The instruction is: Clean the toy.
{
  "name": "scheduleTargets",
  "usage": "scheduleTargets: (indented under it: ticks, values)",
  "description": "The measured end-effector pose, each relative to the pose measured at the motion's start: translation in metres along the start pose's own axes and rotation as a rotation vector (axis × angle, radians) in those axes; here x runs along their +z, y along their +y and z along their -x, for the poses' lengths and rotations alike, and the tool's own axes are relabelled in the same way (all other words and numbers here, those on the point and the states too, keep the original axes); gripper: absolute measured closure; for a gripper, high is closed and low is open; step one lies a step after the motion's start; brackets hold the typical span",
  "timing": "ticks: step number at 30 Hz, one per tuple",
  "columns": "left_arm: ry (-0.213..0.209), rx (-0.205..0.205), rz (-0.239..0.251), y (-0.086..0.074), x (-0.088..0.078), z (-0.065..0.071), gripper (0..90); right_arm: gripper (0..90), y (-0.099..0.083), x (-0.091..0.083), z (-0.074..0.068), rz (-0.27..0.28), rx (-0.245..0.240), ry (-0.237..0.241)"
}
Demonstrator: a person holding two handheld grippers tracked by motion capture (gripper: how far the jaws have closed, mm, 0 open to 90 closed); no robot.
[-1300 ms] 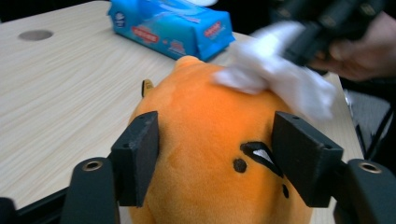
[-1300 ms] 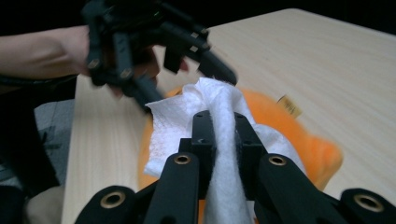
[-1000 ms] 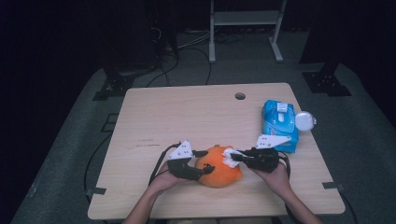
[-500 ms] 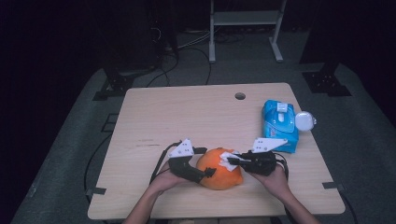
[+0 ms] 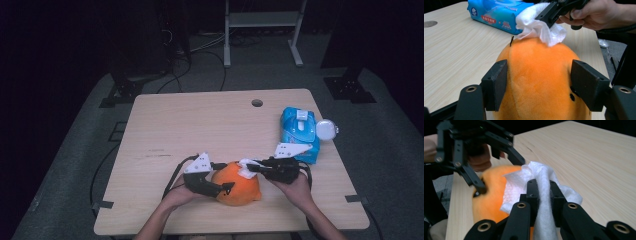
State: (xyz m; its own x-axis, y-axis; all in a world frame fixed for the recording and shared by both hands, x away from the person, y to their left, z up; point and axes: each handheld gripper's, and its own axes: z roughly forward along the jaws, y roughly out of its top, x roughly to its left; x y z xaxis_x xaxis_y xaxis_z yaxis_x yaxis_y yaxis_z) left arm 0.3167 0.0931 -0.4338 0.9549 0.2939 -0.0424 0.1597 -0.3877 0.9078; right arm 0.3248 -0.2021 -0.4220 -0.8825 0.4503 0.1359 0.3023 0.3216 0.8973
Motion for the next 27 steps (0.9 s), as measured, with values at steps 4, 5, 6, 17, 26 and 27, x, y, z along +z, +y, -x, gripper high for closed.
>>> scheduleTargets:
  ticks: [4, 5, 6, 17, 26, 27]
  values:
    - [0.031, -0.08, -0.004, 0.003, -0.003, -0.008, 12.8, 81.2, -0.006, -0.002, -0.006, -0.019, -0.017, 0.007]
    - [0.036, -0.091, -0.006, 0.003, -0.004, -0.009, 11.0, 81.1, -0.006, -0.001, -0.009, -0.023, -0.025, 0.016]
    - [0.037, -0.114, -0.009, 0.001, -0.004, -0.011, 9.9, 81.1, -0.006, 0.0, -0.011, -0.023, -0.031, 0.026]
    - [-0.007, -0.047, -0.034, 0.002, 0.001, -0.004, 38.1, 81.6, 0.003, -0.001, -0.016, 0.014, -0.037, 0.053]
    - [0.092, 0.19, 0.019, 0.011, 0.008, 0.015, 39.3, 81.6, 0.014, -0.003, -0.009, 0.067, -0.031, 0.013]
    - [0.078, 0.165, 0.022, 0.009, 0.008, 0.013, 35.8, 81.6, 0.011, -0.001, -0.009, 0.042, -0.034, 0.024]
